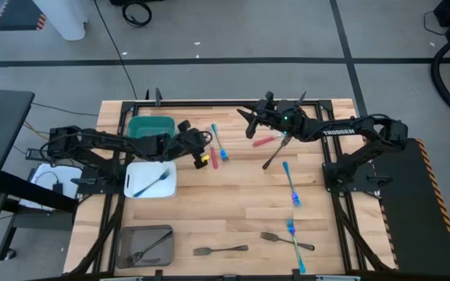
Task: Sort silverware by color (type)
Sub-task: Put the blue fork into the white bin
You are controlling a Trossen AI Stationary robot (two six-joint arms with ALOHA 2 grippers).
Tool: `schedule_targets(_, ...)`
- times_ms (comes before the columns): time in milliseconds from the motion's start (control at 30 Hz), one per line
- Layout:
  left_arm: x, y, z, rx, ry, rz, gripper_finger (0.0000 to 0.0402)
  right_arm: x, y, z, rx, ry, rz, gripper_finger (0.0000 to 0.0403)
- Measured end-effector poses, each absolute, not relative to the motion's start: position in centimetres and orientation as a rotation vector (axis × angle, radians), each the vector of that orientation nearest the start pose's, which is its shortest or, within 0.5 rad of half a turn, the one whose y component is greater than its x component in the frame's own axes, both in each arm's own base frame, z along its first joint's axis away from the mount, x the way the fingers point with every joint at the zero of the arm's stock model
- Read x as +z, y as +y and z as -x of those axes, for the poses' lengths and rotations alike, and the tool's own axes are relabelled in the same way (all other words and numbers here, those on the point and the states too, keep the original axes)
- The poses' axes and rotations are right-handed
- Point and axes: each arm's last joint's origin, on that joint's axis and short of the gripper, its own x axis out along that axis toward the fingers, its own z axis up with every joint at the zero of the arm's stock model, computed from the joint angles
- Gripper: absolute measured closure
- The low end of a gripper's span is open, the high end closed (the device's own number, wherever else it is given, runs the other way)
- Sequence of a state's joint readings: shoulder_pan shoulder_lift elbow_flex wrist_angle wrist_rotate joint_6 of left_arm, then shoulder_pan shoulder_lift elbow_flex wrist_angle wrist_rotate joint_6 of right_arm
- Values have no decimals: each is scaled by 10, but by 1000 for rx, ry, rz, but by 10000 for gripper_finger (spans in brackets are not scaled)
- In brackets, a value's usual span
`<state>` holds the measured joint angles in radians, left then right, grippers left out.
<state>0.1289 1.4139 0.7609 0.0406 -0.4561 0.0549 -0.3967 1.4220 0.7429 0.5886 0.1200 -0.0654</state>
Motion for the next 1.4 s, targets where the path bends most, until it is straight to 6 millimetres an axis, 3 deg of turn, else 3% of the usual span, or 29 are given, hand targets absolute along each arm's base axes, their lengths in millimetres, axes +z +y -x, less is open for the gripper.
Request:
schedule_targets(300,213,72,-283,396,573,-115,315,242,-124,-278,-526,171,1,276)
schedule_targets(567,205,95,-272,172,359,-26,315,229,-123,-275,-521,299,-25,276)
schedule_targets(767,207,97,-269,71,323,36,315,222,-122,-273,-551,344,-151,276)
schedule_targets(967,242,84,-250,-262,193,44,315,222,-117,-275,-534,319,-252,276)
schedule_targets(1233,270,75,-216,-266,181,-2,315,224,-94,-284,-501,302,-237,276)
schedule_targets(1400,280,70,-205,-267,153,-22,315,218,-84,-305,-465,217,-239,276)
